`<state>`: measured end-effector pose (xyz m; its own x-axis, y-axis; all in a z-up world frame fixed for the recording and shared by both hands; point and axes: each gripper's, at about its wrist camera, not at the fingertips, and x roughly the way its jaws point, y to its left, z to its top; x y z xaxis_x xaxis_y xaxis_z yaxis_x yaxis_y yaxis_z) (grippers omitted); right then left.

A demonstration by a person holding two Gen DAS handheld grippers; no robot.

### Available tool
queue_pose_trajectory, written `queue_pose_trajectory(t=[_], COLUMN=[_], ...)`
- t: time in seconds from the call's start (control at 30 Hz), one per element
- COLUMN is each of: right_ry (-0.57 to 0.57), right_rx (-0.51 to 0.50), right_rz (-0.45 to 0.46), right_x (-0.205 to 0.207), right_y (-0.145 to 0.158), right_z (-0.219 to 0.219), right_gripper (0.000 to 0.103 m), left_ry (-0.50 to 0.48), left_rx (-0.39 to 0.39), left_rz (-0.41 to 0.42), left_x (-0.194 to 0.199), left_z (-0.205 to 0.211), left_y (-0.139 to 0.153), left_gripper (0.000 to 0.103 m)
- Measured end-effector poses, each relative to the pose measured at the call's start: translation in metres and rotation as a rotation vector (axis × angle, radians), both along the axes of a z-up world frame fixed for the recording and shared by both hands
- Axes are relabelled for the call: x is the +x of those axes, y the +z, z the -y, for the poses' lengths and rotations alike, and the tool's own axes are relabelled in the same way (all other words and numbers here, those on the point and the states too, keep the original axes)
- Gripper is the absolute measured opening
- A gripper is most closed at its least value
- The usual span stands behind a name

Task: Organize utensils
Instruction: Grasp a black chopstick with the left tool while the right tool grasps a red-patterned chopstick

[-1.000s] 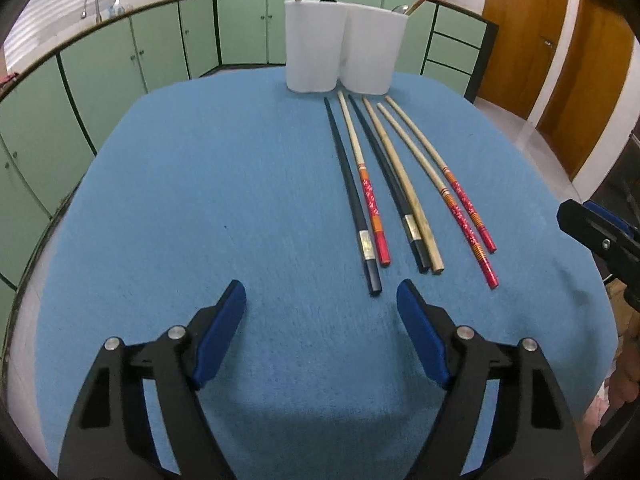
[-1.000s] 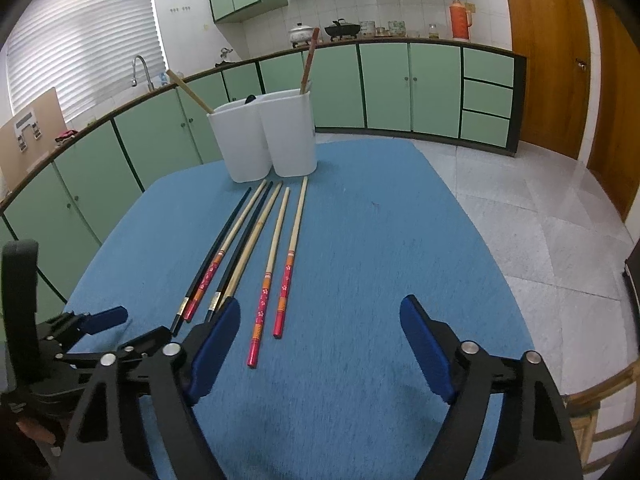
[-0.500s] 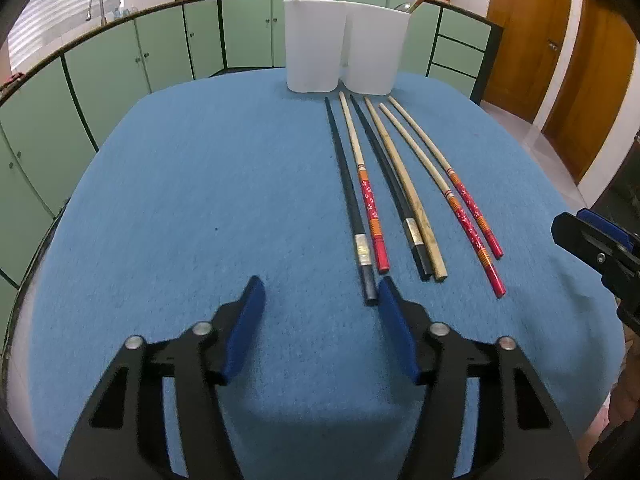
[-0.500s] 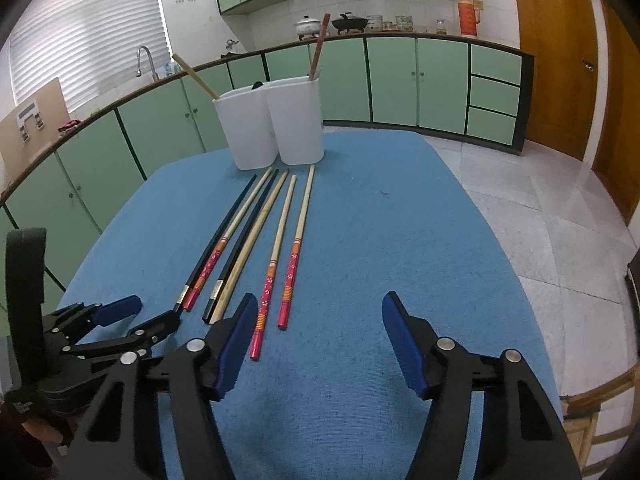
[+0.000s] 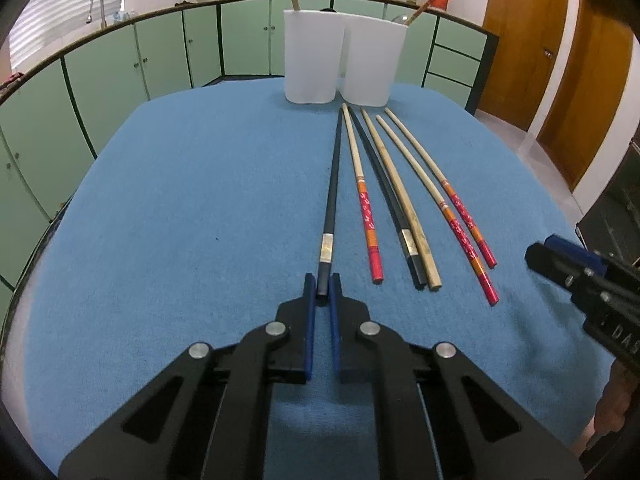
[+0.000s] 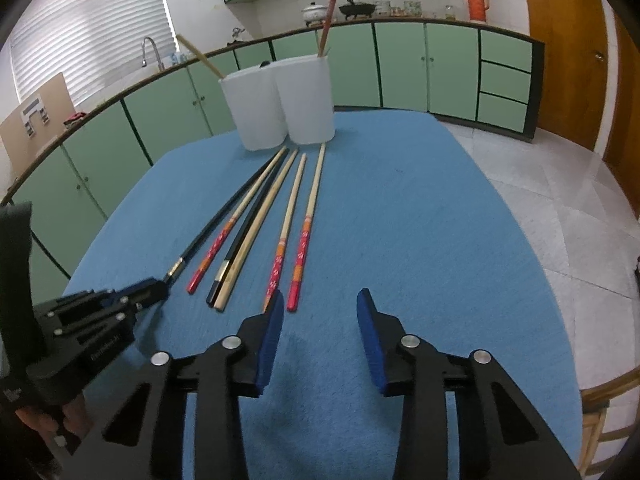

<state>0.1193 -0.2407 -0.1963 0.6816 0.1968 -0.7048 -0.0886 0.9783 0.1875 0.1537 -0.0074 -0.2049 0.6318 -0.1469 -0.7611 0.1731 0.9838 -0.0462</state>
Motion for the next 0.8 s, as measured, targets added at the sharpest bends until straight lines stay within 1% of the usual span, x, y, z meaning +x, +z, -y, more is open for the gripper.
queue_pose_trajectory(t=[0.1,0.27,0.4,0.57,0.67,0.8], right_ry=[0.021,0.039,0.041,0.044,0.039,0.031], right_rx=[0.0,0.001,-0.005,-0.012,-0.03,-0.029], right_rz=[-0.009,-0.019,-0.03,-0.04,-0.043,-0.044], right_x=[0.0,0.002,0.006,0.011,0.014,0.017], right_y=[-0.003,-0.007,-0.011,-0.016,-0.019,-0.019], right_z=[-0.005,-0.013,-0.018,-0.025,-0.029,-0.029], right_gripper=[0.029,0.026,0.021,0.019,0.015,0.014], left_ry=[0.007,0.008,0.008,0.003,0.0,-0.002], left_rx=[0.003,0.014,0.014,0.009,0.005,-0.001], left_rz=[0.01,0.021,0.018,0.005,-0.005,-0.013], left_x=[0.0,-0.001,0.0,0.002,0.003,0.006], left_z=[-0.001,0.0,-0.001,-0.002,-0.002,-0.001], left_y=[0.001,0.003,0.002,0.0,-0.002,-0.004], left_gripper=[0.006,0.006,0.006,0.006,0.006,0.006])
